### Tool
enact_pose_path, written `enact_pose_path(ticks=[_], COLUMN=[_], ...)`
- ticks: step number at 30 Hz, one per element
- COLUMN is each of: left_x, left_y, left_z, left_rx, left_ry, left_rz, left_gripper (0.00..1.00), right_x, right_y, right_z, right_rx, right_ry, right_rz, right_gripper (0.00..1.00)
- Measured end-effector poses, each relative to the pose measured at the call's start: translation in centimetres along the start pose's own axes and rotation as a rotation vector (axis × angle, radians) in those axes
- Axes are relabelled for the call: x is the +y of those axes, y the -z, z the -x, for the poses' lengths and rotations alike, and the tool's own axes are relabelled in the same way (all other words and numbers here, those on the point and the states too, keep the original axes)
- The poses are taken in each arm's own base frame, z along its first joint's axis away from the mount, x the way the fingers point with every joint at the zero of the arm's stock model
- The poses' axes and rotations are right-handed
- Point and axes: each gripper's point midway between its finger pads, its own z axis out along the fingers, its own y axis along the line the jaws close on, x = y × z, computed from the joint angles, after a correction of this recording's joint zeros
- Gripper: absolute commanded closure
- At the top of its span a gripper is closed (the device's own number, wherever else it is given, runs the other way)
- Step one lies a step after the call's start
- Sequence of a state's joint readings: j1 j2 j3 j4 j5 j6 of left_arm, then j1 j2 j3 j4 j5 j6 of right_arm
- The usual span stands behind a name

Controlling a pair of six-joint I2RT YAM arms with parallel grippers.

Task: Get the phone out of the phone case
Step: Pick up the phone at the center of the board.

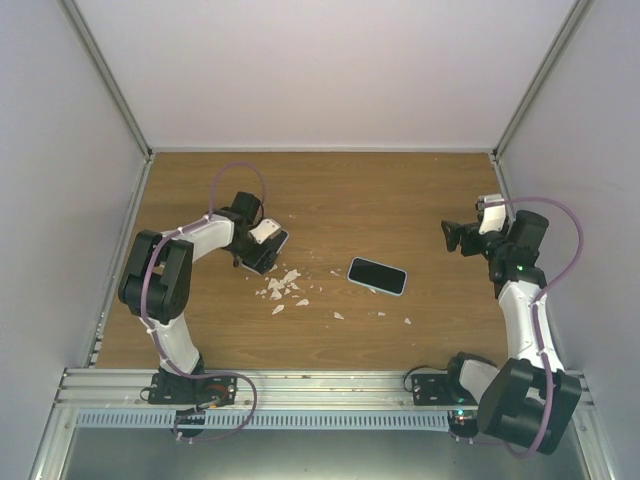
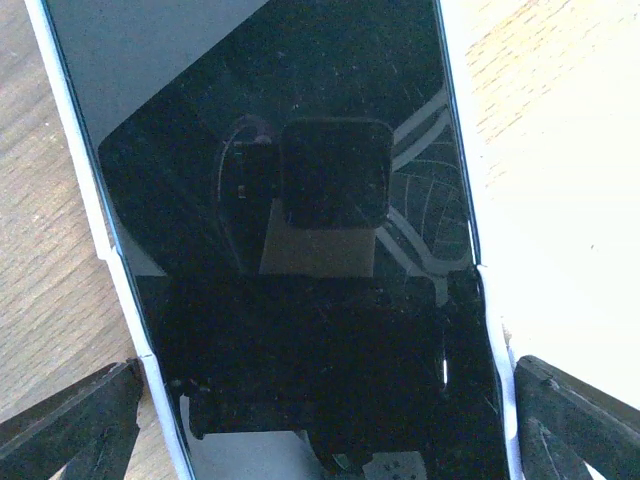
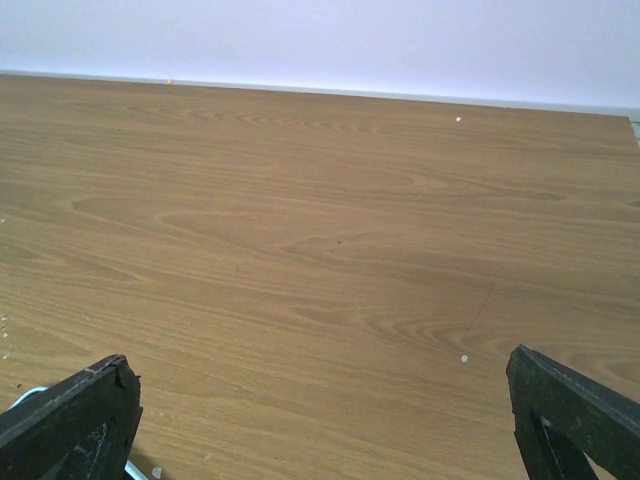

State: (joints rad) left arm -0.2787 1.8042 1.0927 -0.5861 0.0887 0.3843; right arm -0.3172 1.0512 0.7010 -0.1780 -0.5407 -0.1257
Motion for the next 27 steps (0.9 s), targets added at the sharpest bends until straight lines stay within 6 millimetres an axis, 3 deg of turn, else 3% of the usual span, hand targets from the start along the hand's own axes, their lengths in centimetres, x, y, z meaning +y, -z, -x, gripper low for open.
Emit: enact_pose_path(ticks=[11,18,27], left_x=[0.0,-0.4,0.4], left_y=[-0.2,-0.4,0.2], left_z=[0.6,1.2,1.3], left_rx=[0.002,-0.011,-0.018], left_ry=[0.024,0.021,0.047], left_rz=[0.005,0.018,0.068], left_gripper=[0.03,0.24,0.48], right_x=[-0.3,-1.1,-1.5], right_y=[0.2,0.8,0.8], right_z=[0.3,1.7,6.0], right_rx=[-0.009,-0.039,-0.094], right_ry=[0.006,0.028,0.053], right_rz=[-0.018,-0.073,-0.053], right_gripper=[0.00,0.00,0.00])
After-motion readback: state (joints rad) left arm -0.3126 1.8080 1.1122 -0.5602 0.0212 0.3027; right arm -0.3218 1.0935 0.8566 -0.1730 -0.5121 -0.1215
